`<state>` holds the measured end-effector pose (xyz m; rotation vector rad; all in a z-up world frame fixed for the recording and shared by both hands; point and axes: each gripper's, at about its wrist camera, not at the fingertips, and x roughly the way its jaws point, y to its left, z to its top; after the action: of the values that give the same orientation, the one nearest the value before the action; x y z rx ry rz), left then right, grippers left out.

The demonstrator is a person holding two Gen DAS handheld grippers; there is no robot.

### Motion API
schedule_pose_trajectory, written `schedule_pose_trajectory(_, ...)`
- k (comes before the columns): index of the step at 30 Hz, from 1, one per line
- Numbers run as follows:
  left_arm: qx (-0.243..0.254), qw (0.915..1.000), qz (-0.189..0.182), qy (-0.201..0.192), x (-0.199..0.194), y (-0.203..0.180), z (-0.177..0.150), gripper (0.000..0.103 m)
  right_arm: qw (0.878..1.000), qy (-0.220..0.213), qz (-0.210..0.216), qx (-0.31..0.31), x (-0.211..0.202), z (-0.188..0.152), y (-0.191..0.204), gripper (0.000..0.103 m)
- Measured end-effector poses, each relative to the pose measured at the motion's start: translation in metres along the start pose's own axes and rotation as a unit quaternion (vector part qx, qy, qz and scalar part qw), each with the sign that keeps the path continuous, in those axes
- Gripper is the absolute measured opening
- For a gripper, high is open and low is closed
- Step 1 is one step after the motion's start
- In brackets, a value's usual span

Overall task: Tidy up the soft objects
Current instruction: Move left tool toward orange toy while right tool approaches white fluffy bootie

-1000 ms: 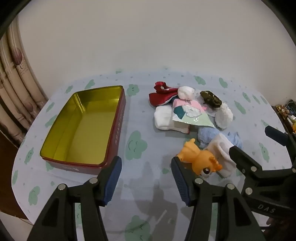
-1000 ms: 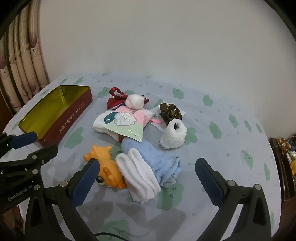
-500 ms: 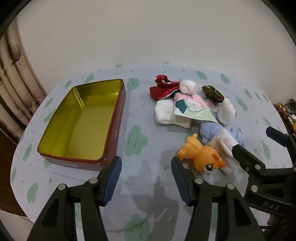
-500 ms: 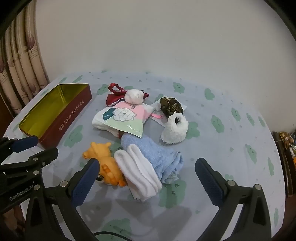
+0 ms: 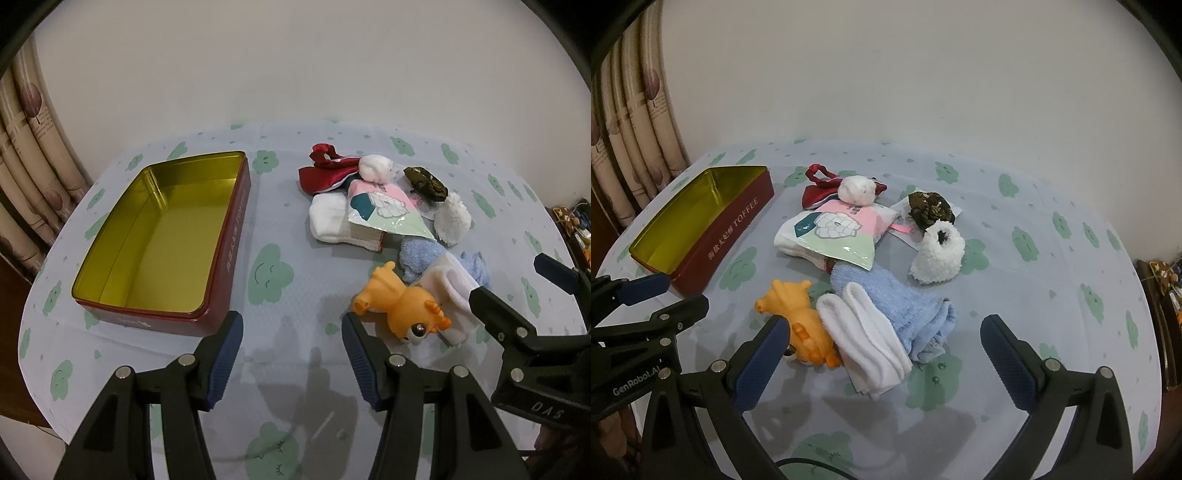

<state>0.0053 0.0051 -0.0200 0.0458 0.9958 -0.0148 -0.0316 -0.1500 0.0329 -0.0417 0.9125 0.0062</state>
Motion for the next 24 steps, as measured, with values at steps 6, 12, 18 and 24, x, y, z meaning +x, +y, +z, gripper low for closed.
schedule_pose_trajectory(6, -0.003, 1.0, 0.001, 0.003, 0.0, 0.001, 0.0, 0.057, 1.0, 0.001, 0.004, 0.009, 0.0, -0.001, -0.004, 0.103)
schedule_pose_trajectory(12, -0.002, 1.0, 0.002, 0.003, 0.0, 0.0, 0.0, 0.057, 1.0, 0.003, 0.008, 0.013, 0.001, -0.001, -0.01, 0.103)
schedule_pose_trajectory(18, -0.002, 1.0, 0.003, 0.004, 0.0, 0.001, 0.0, 0.057, 1.0, 0.003, 0.008, 0.015, 0.001, -0.001, -0.011, 0.103)
schedule_pose_trajectory(24, -0.007, 0.9999, 0.002, 0.009, 0.001, 0.003, 0.001, 0.057, 1.0, 0.006, 0.009, 0.025, 0.003, -0.002, -0.018, 0.103)
